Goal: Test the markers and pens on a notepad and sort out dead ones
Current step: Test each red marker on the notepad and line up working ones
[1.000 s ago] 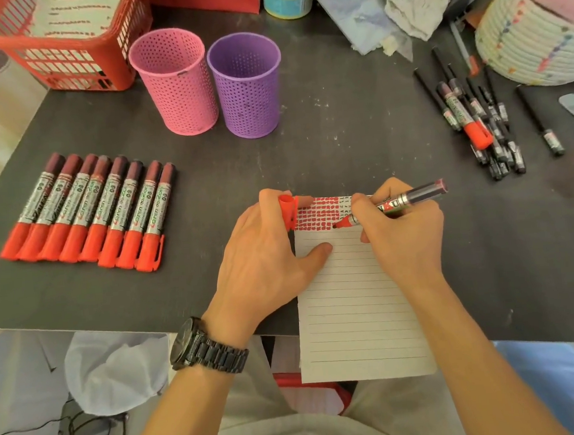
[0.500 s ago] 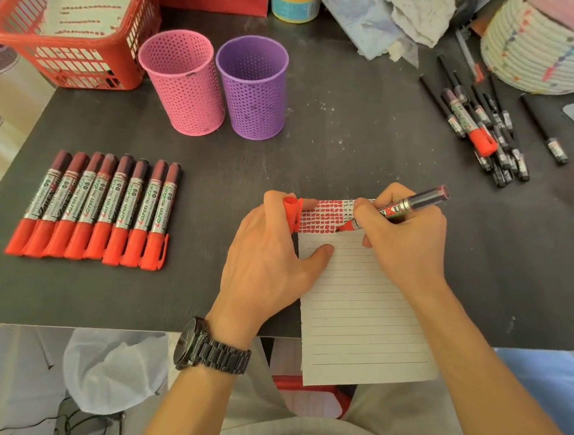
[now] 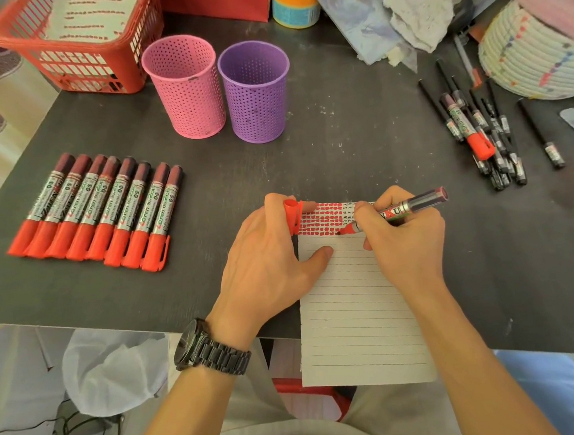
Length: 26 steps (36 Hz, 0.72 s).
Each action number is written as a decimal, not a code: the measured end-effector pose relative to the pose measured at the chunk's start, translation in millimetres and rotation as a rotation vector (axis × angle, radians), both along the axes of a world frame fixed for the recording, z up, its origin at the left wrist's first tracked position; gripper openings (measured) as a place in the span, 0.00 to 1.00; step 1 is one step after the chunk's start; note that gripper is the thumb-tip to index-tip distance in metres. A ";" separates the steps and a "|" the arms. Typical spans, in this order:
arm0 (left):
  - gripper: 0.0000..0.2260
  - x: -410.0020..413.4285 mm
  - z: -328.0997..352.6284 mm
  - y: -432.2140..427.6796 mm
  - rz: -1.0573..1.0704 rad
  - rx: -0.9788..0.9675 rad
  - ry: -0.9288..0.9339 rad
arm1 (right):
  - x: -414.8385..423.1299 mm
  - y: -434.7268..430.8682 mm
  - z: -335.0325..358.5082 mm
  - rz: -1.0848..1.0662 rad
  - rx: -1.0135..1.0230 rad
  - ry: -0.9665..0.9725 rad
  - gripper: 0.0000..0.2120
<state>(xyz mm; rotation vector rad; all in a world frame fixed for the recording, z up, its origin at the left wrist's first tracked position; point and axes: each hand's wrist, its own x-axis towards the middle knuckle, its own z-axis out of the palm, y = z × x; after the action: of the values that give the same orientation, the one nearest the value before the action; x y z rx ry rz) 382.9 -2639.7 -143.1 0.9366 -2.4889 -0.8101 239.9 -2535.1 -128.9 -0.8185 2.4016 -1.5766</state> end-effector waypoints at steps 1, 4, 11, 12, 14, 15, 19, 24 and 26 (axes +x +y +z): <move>0.29 0.1 0.2 0.0 0.001 -0.004 0.004 | -0.2 0.1 -0.1 0.001 -0.005 -0.001 0.13; 0.28 0.3 1.1 0.0 0.001 -0.008 0.009 | -0.3 0.3 -0.3 -0.001 -0.008 0.002 0.13; 0.28 0.6 1.1 0.0 -0.008 -0.004 0.008 | -0.6 0.8 -1.3 -0.007 -0.011 0.000 0.13; 0.28 0.5 1.1 -0.1 -0.009 -0.002 0.008 | -0.4 0.8 -1.1 -0.004 -0.012 -0.003 0.14; 0.28 0.6 1.2 -0.3 -0.006 0.002 0.005 | 0.3 0.8 -0.6 0.002 -0.012 -0.009 0.14; 0.28 0.6 1.3 -0.1 -0.005 0.004 0.002 | 0.5 0.9 -0.4 0.004 -0.012 -0.013 0.14; 0.29 0.9 1.7 0.0 -0.010 0.010 -0.003 | 1.2 0.5 -0.5 -0.001 -0.021 -0.016 0.14; 0.29 1.7 3.2 0.2 -0.024 0.015 -0.021 | -3.5 3.2 3.5 -0.045 -0.146 -0.159 0.13; 0.29 2.0 3.7 0.7 -0.025 0.017 -0.036 | -5.2 4.9 5.9 -0.062 -0.213 -0.222 0.15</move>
<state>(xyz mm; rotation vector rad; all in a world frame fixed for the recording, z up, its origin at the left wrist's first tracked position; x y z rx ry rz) 384.9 -2639.0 -139.4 0.9352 -2.5327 -0.8313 234.7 -2530.2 -123.0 -0.5705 2.1507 -1.8631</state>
